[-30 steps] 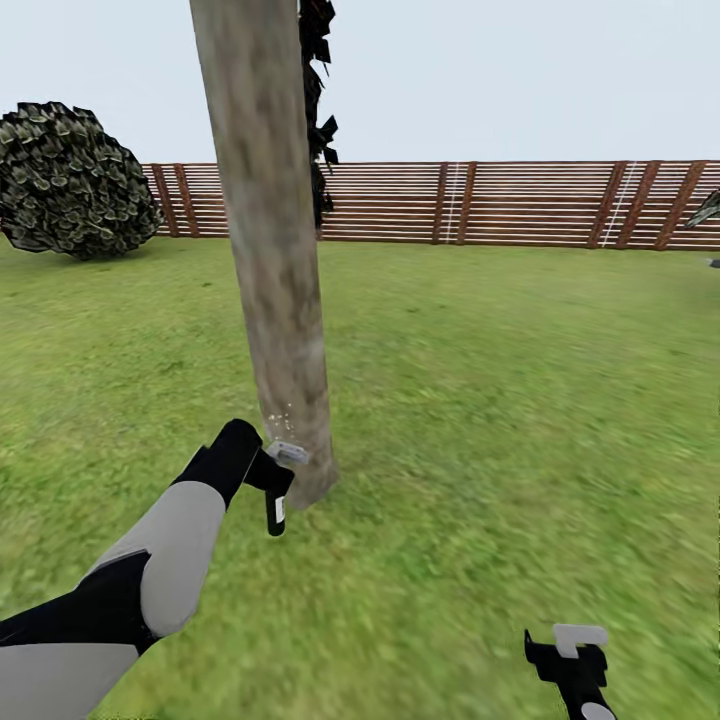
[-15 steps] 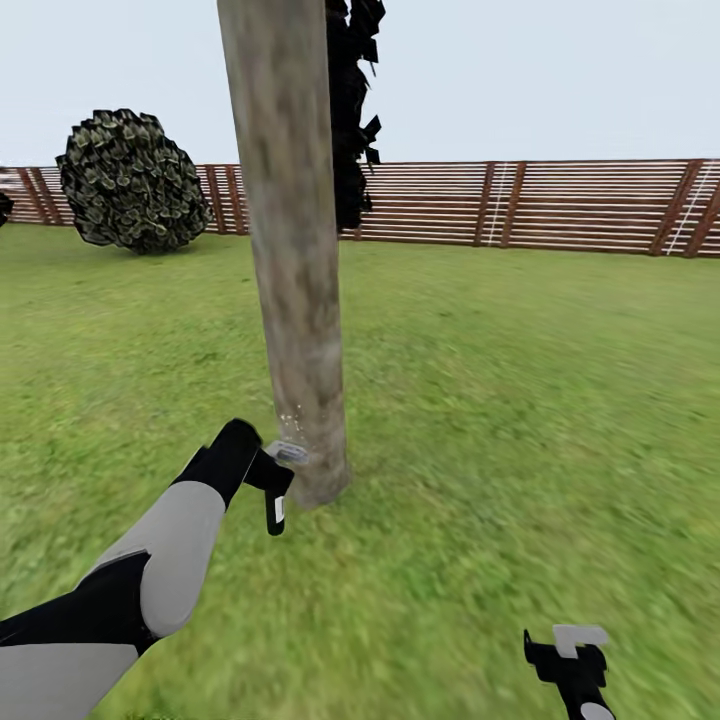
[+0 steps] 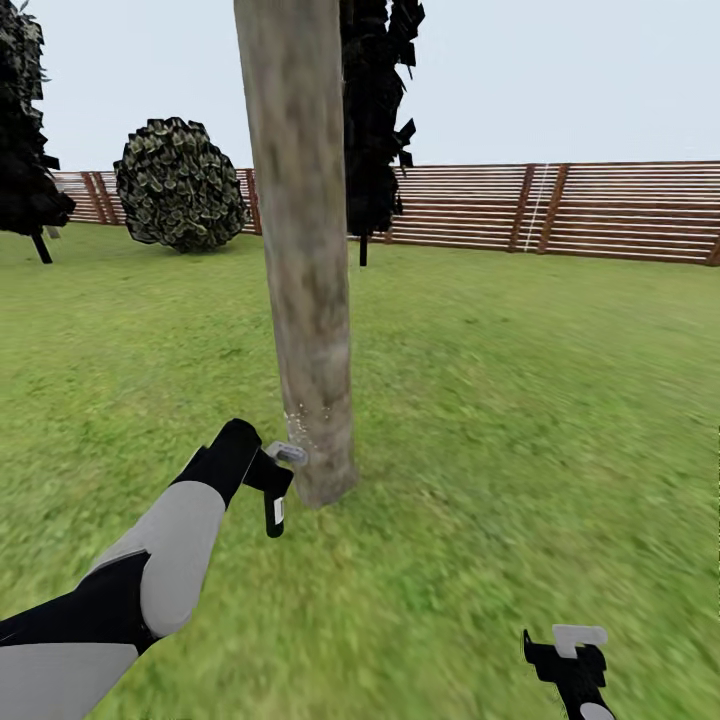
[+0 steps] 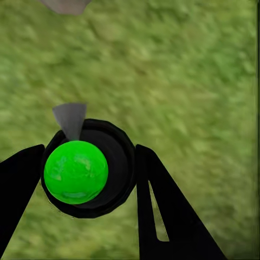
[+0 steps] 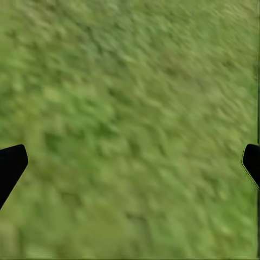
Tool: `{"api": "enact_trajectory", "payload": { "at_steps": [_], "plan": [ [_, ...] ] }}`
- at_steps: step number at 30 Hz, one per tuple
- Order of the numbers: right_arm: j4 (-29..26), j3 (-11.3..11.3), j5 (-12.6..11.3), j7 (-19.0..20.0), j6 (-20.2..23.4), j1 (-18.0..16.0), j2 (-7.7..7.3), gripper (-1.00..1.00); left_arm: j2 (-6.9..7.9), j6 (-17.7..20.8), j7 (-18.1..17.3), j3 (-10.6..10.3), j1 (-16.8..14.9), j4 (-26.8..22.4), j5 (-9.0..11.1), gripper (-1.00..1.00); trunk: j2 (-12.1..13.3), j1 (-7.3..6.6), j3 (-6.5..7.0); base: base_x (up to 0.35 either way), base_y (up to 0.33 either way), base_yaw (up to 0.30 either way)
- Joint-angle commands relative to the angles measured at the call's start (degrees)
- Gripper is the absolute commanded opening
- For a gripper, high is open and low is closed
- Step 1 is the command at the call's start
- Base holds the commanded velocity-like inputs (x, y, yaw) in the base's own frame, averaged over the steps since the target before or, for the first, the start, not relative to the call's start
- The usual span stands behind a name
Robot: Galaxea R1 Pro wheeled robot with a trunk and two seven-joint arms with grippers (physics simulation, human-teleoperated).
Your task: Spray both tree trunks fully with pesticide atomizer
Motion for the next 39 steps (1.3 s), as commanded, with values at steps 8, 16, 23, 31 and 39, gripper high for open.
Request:
{"api": "enact_trajectory", "payload": {
  "at_steps": [8, 16, 23, 31, 39],
  "plan": [
    [9.7, -0.3, 0.5, -0.2, -0.1, 0.8, 4.02, 1.0, 0.0, 0.2, -0.5, 0.3, 0.0, -0.2, -0.6, -1.0, 0.0, -0.01, -0.05, 0.0, -0.058, 0.004],
    [9.9, -0.3, 0.5, -0.2, -0.1, 4.1, 4.4, 1.0, 0.0, 0.1, -0.5, 0.3, 0.0, -0.2, -0.6, -1.0, 0.0, -0.01, -0.05, 0.0, 0.0, 0.0],
    [9.9, -0.3, 0.5, -0.2, -0.1, 4.2, 4.41, 1.0, 0.24, 0.1, -0.5, 0.2, 0.0, -0.2, -0.6, -1.0, 0.0, -0.01, -0.05, 0.0, 0.0, 0.0],
    [9.9, -0.3, 0.5, -0.2, -0.1, 4.2, 4.41, 1.0, 0.19, 0.1, -0.5, 0.3, 0.0, -0.2, -0.6, -1.0, 0.0, -0.01, -0.05, 0.0, 0.0, 0.0],
    [9.9, -0.3, 0.5, -0.2, -0.1, 4.2, 4.4, 1.0, 0.18, 0.1, -0.5, 0.3, 0.0, -0.2, -0.6, -1.0, 0.0, -0.01, -0.05, 0.0, 0.0, 0.0]
  ]
}}
